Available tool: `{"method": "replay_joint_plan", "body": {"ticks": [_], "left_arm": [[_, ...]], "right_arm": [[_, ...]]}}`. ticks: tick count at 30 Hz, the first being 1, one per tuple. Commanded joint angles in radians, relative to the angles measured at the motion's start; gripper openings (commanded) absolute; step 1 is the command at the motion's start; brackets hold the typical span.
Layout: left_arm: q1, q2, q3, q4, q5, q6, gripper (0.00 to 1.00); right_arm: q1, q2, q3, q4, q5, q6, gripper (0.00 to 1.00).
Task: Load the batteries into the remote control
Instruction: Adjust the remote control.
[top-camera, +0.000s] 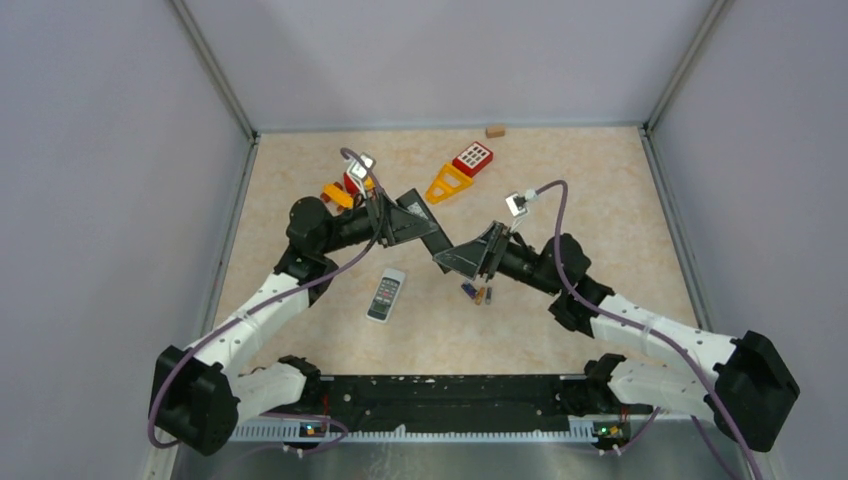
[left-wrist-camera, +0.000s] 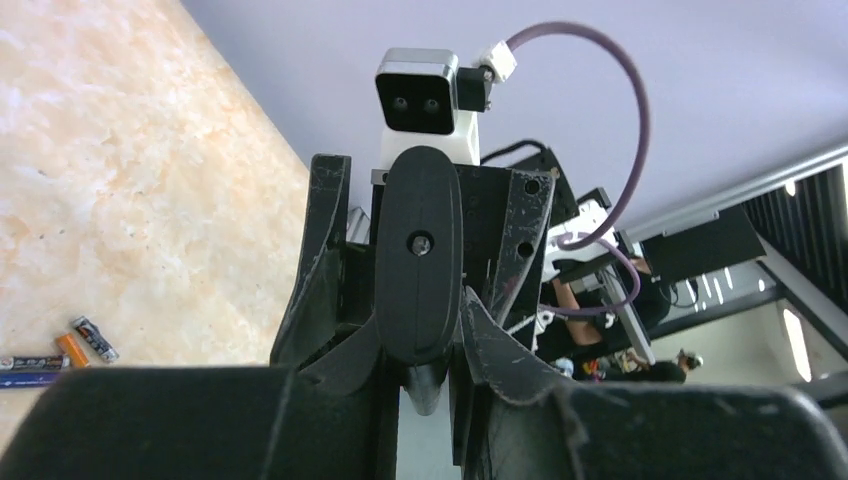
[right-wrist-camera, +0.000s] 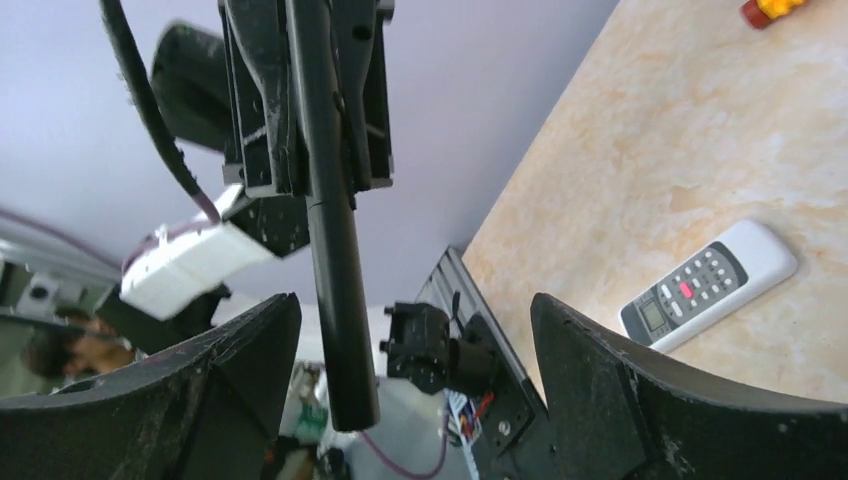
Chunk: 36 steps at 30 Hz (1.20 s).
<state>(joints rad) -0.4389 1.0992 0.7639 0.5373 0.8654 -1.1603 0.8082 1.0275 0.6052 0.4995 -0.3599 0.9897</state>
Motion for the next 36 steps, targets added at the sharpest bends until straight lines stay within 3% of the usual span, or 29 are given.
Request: {"method": "replay_joint_plan", "body": {"ticks": [1,5,14,22,27,36], "left_arm": [[-0.001,-0.016,-0.069,0.232,-0.140,-0.136,0.00],[-0.011,-0.011,-0.088,0.244,-0.196,-0.167,0.00],[-0.022,0.005,-0.111,0.251,-0.244,-0.222,0.00],[-0.023,-0.011,-0.125,0.251,-0.267,-0.267,0.00],[-0.020,-0.014,-0.110,0.256,-0.264,-0.277,0.00],[-0.014,-0.008,-0.067,0.258,-0.219,-0.327,0.00]], "right_arm": [[0.002,0.000,-0.101,0.420,0.246,0.205,0.85],[0.013,0.055,-0.080,0.477,0.261,0.239,0.72],[0.032,0.126,0.008,0.354,0.257,0.214,0.61],[0.034,0.111,-0.051,0.347,0.294,0.220,0.33],[0.034,0.077,-0.109,0.354,0.281,0.180,0.21],[0.020,-0.014,-0.144,0.322,0.183,0.042,0.18]]}}
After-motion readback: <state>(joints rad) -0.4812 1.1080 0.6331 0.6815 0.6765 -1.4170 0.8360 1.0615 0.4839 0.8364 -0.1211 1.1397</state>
